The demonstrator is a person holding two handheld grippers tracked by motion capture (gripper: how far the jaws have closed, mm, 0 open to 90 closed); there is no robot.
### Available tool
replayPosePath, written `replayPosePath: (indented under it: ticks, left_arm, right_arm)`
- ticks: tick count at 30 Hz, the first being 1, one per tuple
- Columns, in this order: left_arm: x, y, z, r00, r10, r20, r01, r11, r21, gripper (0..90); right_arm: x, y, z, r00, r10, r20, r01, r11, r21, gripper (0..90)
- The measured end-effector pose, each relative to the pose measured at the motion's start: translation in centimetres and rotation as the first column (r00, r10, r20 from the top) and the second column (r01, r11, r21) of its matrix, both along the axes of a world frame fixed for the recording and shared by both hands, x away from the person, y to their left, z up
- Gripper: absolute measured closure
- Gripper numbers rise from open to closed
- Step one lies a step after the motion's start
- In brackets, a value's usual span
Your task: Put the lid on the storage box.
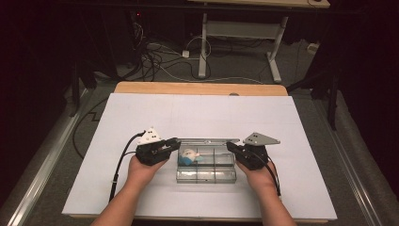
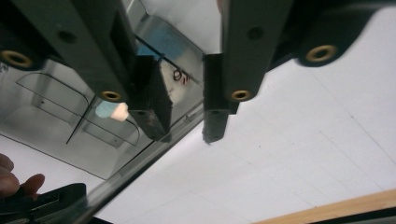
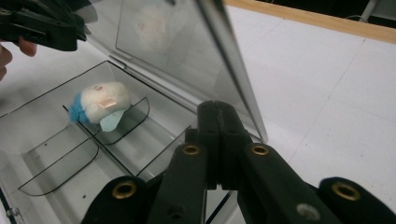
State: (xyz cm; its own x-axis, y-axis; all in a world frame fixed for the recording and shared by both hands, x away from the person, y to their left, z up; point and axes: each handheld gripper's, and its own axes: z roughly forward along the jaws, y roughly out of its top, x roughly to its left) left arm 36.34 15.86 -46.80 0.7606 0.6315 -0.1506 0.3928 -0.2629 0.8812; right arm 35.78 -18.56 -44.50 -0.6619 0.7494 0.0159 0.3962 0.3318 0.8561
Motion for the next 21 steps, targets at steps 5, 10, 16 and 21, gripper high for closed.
replayPosePath:
  ticks: [5, 10, 16, 21]
  left_arm:
    - [-0.9, 0.8, -0.3, 0.9998, 0.008, -0.018, -0.008, 0.9999, -0.015, 66.7]
    - [-1.9, 1.4, -0.7, 0.9993, 0.01, -0.037, -0.011, 0.9998, -0.019, 64.7]
    - [-3.3, 1.5, -1.1, 0.9982, -0.017, -0.058, 0.014, 0.9989, -0.045, 69.5]
    - [-4.0, 0.8, -0.9, 0.9956, -0.061, -0.071, 0.057, 0.9965, -0.061, 80.3]
  right_arm:
    - [-0.4, -0.1, -0.1, 1.0, 0.001, 0.002, -0.001, 1.0, -0.008, 90.0]
    - [-0.8, -0.2, -0.2, 1.0, 0.003, 0.008, -0.002, 1.0, -0.009, 90.0]
    - [-1.3, -0.4, -0.2, 0.9999, 0.005, 0.014, -0.004, 1.0, -0.012, 90.0]
    - [-1.7, -0.4, -0.3, 0.9998, 0.006, 0.017, -0.006, 1.0, -0.012, 90.0]
